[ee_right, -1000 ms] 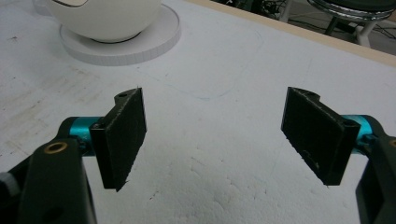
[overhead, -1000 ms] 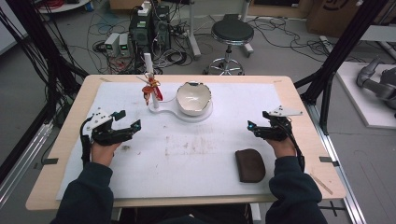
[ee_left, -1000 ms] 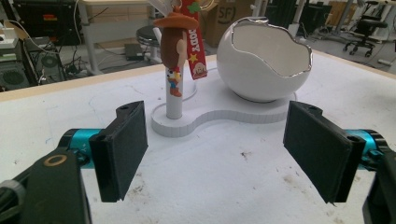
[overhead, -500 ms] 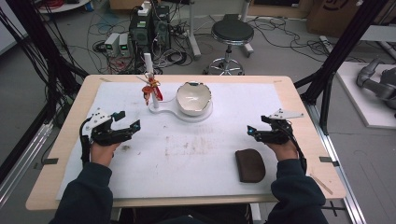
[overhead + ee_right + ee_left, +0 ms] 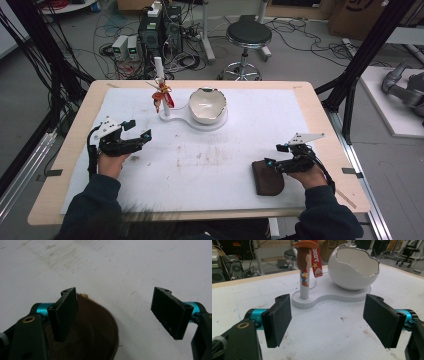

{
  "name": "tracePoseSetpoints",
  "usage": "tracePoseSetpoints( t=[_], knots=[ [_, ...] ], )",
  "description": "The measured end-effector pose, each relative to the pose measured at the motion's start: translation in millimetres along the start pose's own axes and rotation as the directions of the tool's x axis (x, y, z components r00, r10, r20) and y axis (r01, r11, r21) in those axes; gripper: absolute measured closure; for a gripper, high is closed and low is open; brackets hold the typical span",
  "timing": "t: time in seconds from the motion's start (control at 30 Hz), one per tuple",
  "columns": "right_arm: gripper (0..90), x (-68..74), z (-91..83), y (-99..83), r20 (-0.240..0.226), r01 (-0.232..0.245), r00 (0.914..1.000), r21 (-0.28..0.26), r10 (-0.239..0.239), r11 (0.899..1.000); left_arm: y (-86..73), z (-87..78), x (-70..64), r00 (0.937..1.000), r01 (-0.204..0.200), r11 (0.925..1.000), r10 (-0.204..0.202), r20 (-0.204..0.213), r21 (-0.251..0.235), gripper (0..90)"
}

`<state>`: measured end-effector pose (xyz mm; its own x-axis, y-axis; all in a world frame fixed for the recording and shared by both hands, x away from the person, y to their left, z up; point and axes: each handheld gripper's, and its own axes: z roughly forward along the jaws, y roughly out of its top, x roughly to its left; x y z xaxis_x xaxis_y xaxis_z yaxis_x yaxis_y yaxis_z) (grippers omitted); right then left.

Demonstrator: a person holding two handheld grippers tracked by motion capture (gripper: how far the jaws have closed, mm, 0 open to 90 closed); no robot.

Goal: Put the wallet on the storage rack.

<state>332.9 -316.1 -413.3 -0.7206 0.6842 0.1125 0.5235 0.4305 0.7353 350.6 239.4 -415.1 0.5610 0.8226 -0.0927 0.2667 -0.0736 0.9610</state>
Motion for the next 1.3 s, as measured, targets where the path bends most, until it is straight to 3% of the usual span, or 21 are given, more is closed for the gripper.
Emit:
tracePoseSetpoints(
  t=[0.07,0.1,0.17,0.27,0.3,0.4,0.53,0.7,0.87,0.93,1.0,1.07,1.17,1.3],
  knots=[
    [22.0,1.9,3.8,-1.7,-0.046,-0.005,0.9989,0.051,0.008,0.999,-0.2,0.7,0.4,1.0000,0.001,1.0000,-0.001,0.003,0.001,22.9],
    [22.3,3.2,11.3,-4.6,-0.085,0.001,0.9963,0.115,0.009,0.993,-0.3,0.9,0.5,1.0000,0.002,1.0000,-0.002,0.002,0.003,23.1],
    [22.8,2.9,15.3,-6.4,-0.099,-0.020,0.9945,0.126,0.032,0.992,-0.4,1.3,0.2,1.0000,0.006,1.0000,-0.006,0.005,0.001,23.2],
    [33.4,-4.9,20.3,-10.4,-0.190,-0.077,0.9768,0.121,0.100,0.990,-0.4,1.7,-0.5,1.0000,0.005,1.0000,-0.005,0.008,0.002,23.5],
    [34.4,-5.8,21.1,-10.9,-0.193,-0.075,0.9764,0.114,0.096,0.991,-0.4,1.6,-0.6,1.0000,0.002,1.0000,-0.002,0.006,0.004,23.6],
    [38.1,-4.3,22.4,-8.8,-0.191,-0.076,0.9769,0.113,0.097,0.991,-0.4,2.1,-1.7,0.9999,0.001,1.0000,-0.001,0.011,0.005,24.4],
    [44.3,-0.1,28.6,-0.4,-0.155,-0.047,0.9862,0.079,0.059,0.996,-0.5,3.3,-2.6,0.9999,-0.002,1.0000,0.002,0.017,0.006,24.6],
    [47.6,12.7,45.0,19.5,-0.070,-0.001,0.9976,0.032,0.003,0.999,-0.6,4.6,-4.2,0.9998,0.000,0.9999,0.000,0.018,0.012,25.0],
    [61.4,24.4,61.0,41.8,-0.008,0.081,0.9967,0.000,-0.081,0.997,-0.3,4.2,-4.1,0.9998,0.000,0.9999,0.000,0.019,0.012,25.2],
    [62.1,23.1,66.3,47.4,-0.017,0.079,0.9967,-0.003,-0.079,0.997,-0.4,4.1,-3.8,0.9998,0.002,0.9999,-0.002,0.020,0.011,25.2],
    [59.0,19.9,68.1,48.4,-0.029,0.051,0.9983,-0.007,-0.051,0.999,-0.4,4.1,-3.7,0.9998,0.003,0.9999,-0.004,0.022,0.012,25.2],
    [47.9,16.1,65.4,46.6,-0.023,0.029,0.9993,-0.008,-0.029,1.000,-0.7,4.6,-4.0,0.9997,0.007,0.9999,-0.007,0.023,0.012,25.2],
    [38.2,8.7,51.6,42.5,-0.018,0.007,0.9998,-0.031,-0.008,0.999,-1.0,6.0,-4.7,0.9996,0.010,0.9999,-0.011,0.027,0.014,25.2],
    [28.9,-0.8,39.2,32.8,-0.034,-0.035,0.9988,0.023,0.036,0.999,-1.0,8.5,-6.4,0.9993,0.007,0.9998,-0.008,0.037,0.017,25.5]
  ],
)
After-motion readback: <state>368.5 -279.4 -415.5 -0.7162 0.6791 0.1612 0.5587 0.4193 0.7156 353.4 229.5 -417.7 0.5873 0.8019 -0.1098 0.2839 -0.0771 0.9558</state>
